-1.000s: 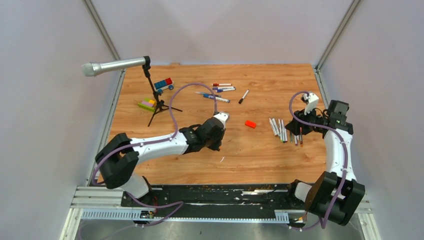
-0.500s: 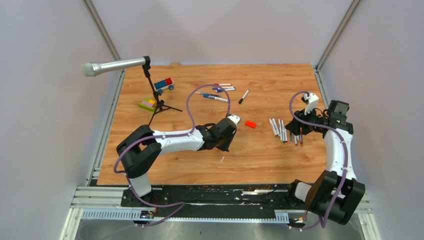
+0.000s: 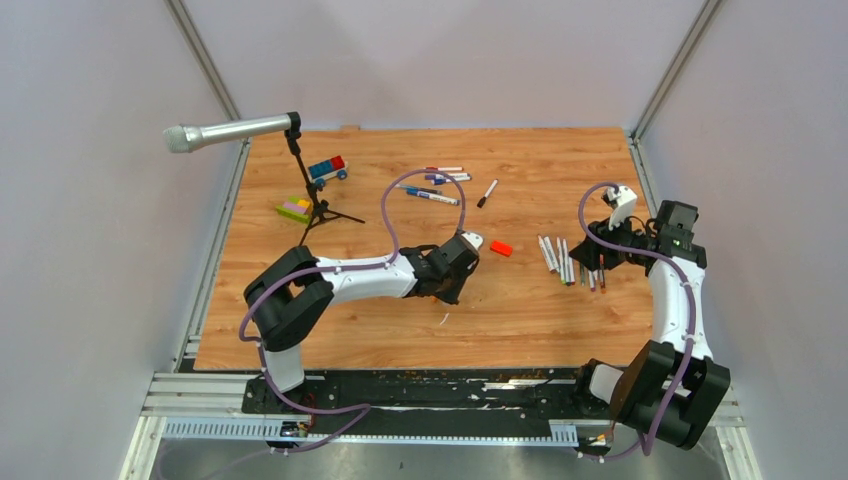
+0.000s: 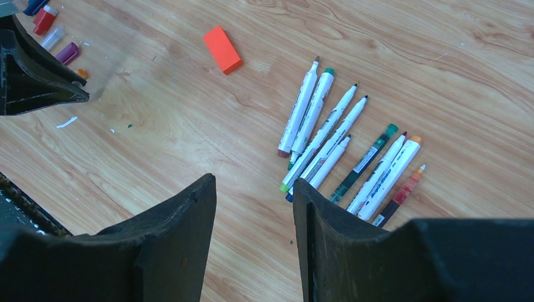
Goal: Open the pen caps
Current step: Place the pen cap at the center of the board, then pick up the pen from the center of the board.
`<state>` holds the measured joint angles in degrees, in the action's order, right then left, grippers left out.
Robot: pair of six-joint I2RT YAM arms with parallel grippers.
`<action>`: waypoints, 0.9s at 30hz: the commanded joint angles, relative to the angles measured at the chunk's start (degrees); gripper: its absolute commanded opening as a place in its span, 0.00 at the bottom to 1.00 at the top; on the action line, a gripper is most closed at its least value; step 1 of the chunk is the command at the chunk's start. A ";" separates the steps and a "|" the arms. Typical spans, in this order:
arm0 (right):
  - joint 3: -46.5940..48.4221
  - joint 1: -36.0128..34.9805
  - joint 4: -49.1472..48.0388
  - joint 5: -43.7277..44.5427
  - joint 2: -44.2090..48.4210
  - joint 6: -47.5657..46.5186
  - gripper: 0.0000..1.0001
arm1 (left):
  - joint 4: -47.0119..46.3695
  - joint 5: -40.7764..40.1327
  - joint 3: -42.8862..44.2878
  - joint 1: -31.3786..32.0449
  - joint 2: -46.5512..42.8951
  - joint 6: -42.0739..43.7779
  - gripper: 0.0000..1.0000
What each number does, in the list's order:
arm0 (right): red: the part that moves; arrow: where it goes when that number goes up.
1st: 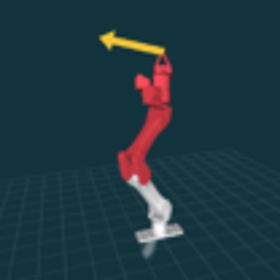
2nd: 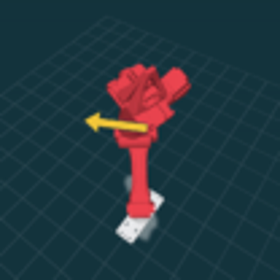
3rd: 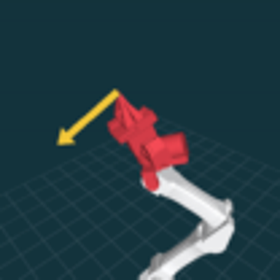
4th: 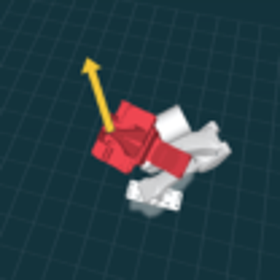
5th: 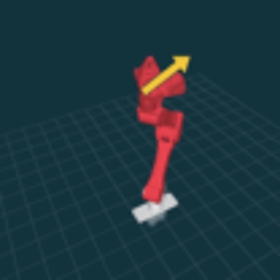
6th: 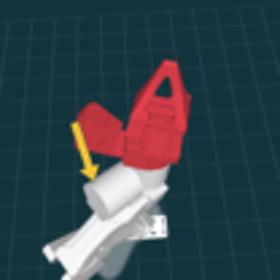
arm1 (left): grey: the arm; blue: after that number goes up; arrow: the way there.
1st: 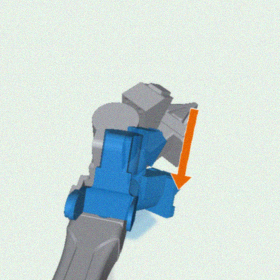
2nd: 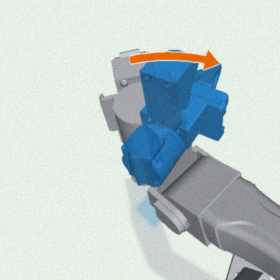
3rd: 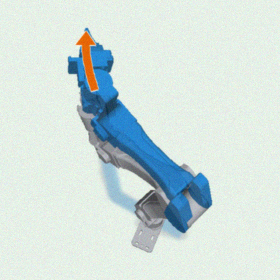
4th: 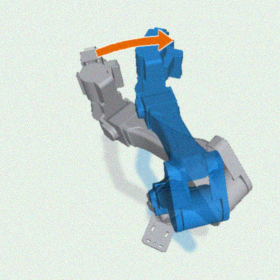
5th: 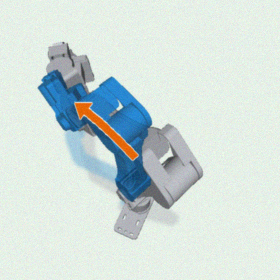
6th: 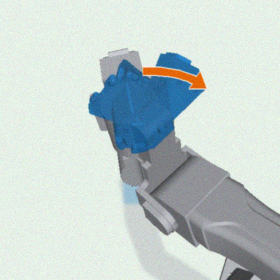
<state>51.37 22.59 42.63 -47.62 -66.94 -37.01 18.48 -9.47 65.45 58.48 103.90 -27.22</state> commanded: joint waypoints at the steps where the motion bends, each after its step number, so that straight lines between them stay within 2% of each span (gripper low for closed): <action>1: 0.39 0.24 0.07 -2.96 0.56 -1.85 0.49 | 1.39 -0.96 2.46 0.34 -2.04 0.28 0.29; 9: 0.52 0.26 0.82 -4.41 1.44 -2.52 0.49 | 2.98 -2.36 2.05 0.37 -6.59 0.47 0.33; 14: 0.62 -0.25 0.29 -9.34 1.81 -3.34 0.49 | -0.13 -4.50 -2.34 0.37 -15.80 1.03 0.35; 17: 1.46 -2.88 -2.38 -9.65 2.02 -3.03 0.50 | -2.96 -7.06 -6.92 0.36 -23.56 2.39 0.44; 19: 1.87 -5.75 -5.53 -9.54 2.16 -3.26 0.58 | -4.98 -9.56 -10.39 0.37 -28.91 3.33 0.56; 21: 1.28 -7.38 -11.79 -10.96 1.71 0.74 0.89 | -7.66 -12.22 -14.58 0.34 -34.06 4.57 0.75; 22: 0.82 -7.46 -16.85 -12.57 0.04 7.42 0.99 | -9.27 -13.29 -16.75 0.30 -36.23 5.04 0.85; 23: 1.27 -7.67 -20.66 -15.39 -2.27 12.28 1.00 | -10.61 -14.77 -20.01 0.27 -38.65 4.72 0.98; 25: 7.07 -10.46 -19.65 -15.19 -9.65 16.61 1.00 | -12.88 -16.38 -24.23 -0.11 -42.82 3.41 1.00; 27: 15.45 -15.72 -11.60 -8.29 -16.58 13.75 1.00 | -13.43 -15.27 -27.09 -0.98 -46.30 1.93 1.00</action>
<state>55.61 12.93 31.68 -58.59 -73.10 -28.71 9.74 -21.61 43.07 58.39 62.17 -23.97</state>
